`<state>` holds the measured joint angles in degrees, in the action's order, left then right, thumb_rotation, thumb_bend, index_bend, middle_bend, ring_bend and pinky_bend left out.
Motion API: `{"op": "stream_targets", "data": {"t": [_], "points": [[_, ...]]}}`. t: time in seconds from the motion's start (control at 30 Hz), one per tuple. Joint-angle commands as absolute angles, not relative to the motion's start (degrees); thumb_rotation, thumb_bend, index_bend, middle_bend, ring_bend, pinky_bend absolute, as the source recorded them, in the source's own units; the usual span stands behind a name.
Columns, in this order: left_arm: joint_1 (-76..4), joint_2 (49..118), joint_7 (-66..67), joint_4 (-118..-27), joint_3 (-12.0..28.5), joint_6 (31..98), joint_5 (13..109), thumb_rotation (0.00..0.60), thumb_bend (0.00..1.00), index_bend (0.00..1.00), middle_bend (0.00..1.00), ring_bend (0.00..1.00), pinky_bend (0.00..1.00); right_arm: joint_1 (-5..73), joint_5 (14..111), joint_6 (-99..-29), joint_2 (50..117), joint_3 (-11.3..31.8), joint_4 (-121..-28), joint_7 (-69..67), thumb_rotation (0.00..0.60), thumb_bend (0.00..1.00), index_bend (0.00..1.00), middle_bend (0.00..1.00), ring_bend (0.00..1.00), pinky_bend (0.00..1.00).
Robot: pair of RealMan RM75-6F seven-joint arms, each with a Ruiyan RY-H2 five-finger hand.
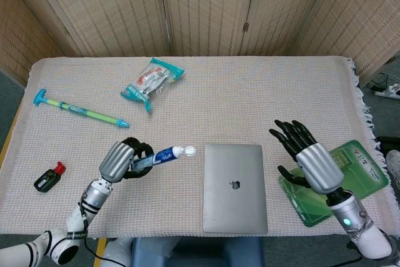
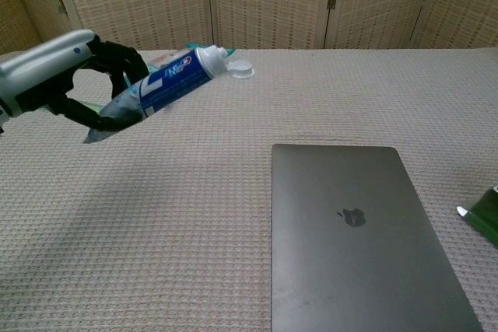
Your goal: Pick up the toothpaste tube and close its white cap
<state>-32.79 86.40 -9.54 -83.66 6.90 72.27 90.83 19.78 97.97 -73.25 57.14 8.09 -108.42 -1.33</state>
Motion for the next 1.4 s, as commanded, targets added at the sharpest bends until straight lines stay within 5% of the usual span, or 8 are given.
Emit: {"op": "stream_targets", "data": {"t": [0.03, 0.67, 1.4], "points": [[-33.73, 84.29, -9.24, -87.43, 7.53, 72.32, 91.7, 0.6, 0.7, 0.73, 0.76, 0.64, 0.39, 24.16, 97.72, -68.53, 59.36, 9.86, -110.28, 1.03, 0.6, 0.34, 0.0, 0.0, 0.0, 0.0], [-36.23, 82.7, -3.89, -96.29, 8.14, 69.89, 91.38, 0.6, 0.7, 0.75, 0.78, 0.65, 0.39, 36.17, 92.26, -60.83, 73.77, 13.46, -105.97, 7.41, 0.6, 0.34, 0.0, 0.0, 0.0, 0.0], [-36.86, 83.56, 1.91, -95.13, 6.67, 69.3, 91.93, 0.6, 0.7, 0.76, 0.8, 0.66, 0.36, 40.54, 88.5, -61.26, 75.57, 14.97, -107.65, 12.9, 0.6, 0.34, 0.0, 0.0, 0.0, 0.0]]}}
